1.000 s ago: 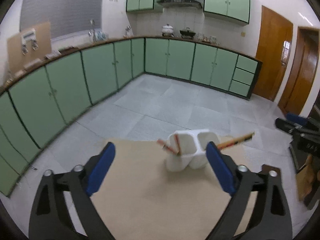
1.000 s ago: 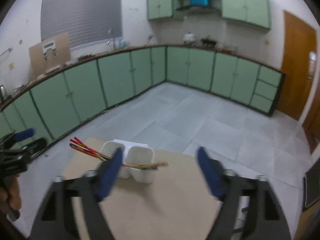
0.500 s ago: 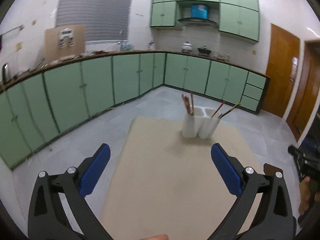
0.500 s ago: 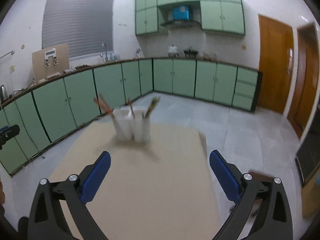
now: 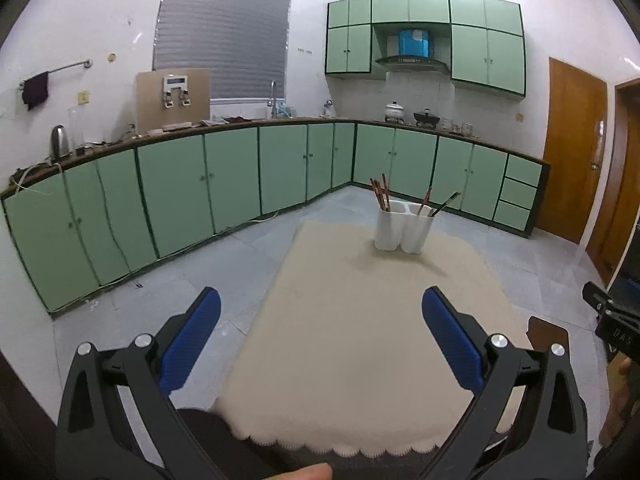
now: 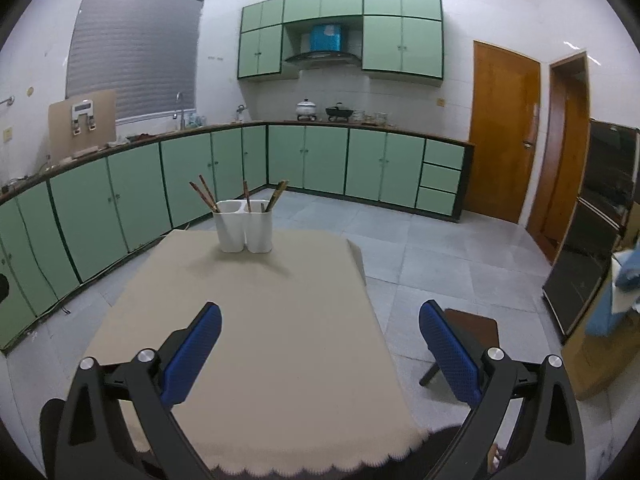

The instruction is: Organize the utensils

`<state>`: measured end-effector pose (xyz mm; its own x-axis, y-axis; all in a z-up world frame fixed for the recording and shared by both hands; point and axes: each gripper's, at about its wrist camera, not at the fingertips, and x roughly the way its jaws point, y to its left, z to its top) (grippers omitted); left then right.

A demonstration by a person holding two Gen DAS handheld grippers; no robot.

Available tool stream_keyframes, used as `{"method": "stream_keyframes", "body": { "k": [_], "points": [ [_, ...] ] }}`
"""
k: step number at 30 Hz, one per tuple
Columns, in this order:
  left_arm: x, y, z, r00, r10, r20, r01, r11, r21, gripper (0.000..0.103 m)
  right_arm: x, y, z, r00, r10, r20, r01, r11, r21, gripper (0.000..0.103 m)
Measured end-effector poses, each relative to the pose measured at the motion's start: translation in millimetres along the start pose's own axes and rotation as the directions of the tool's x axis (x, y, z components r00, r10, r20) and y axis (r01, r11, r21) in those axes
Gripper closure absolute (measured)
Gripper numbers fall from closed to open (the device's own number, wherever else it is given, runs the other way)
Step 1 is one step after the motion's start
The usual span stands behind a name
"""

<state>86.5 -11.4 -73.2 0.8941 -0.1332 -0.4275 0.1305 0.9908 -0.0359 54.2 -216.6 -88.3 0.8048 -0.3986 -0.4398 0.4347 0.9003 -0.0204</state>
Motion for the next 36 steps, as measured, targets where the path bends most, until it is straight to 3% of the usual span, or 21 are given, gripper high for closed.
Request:
{"method": "stream_keyframes", "body": {
  "k": [6, 14, 24, 36],
  "points": [
    [-42, -8, 1, 0.999, 0.03, 0.042, -0.032, 0.999, 0.031, 0.005, -46, -9, 3, 0.998, -0.027, 0.065, 0.025, 0.999, 0.021, 0.006],
    [-70, -3, -2, 0.995, 0.041, 0.094, -0.041, 0.999, -0.003, 0.005, -90, -18, 7, 0.982, -0.032, 0.185, 0.022, 0.998, 0.055, 0.006],
    [-91, -1, -1, 0.984, 0.097, 0.151, -0.095, 0.995, -0.023, 0.005, -92, -14, 1, 0.985, 0.007, 0.173, -0.014, 0.999, 0.041, 0.006],
    [-88, -11, 0, 0.985, 0.111, 0.133, -0.112, 0.994, -0.005, 0.005, -89, -21, -2, 0.984, 0.012, 0.176, -0.022, 0.998, 0.054, 0.006]
  ]
}}
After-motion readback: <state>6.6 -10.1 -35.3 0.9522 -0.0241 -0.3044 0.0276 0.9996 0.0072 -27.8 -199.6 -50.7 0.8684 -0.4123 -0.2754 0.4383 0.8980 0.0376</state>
